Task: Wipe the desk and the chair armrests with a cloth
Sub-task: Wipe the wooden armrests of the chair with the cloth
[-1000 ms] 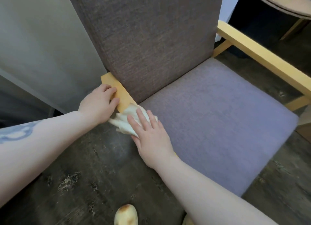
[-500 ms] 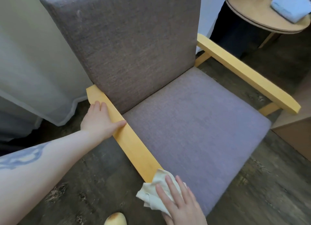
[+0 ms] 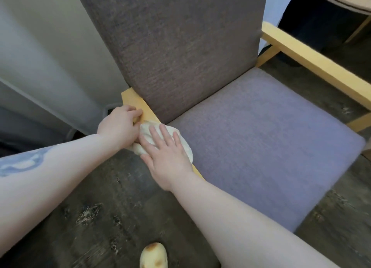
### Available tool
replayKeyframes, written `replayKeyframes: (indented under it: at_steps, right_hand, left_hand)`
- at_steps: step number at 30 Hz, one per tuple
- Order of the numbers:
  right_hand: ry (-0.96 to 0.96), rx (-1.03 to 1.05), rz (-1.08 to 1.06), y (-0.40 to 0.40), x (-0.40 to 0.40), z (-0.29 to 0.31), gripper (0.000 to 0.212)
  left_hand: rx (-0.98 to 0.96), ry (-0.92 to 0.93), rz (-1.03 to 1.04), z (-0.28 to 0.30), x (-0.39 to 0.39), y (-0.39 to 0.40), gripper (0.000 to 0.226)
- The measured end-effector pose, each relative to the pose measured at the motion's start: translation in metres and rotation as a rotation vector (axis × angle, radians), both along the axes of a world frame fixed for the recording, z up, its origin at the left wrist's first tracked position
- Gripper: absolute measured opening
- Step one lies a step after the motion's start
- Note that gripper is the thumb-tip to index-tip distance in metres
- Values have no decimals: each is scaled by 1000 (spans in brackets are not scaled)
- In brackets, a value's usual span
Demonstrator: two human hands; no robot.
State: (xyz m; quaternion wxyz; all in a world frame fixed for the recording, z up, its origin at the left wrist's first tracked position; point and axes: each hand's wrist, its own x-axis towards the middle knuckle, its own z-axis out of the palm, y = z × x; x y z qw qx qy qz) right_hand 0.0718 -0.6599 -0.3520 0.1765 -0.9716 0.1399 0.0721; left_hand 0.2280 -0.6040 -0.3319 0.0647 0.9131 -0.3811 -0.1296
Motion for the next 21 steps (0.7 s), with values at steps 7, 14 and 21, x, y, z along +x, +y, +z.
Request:
replayKeyframes:
  at_steps: [7,14,21]
  right_hand:
    - [9,102,23,8,-127,10,48]
    - [80,47,-245,28,-179,15,44]
    - [14,98,-184,-1,-14,2,49]
  left_hand:
    - [-37,1,13,-10,-13,7,58]
    - [-97,95,6,-11,-1,14,64]
    - [-125,151,-36,-7,13,15,54]
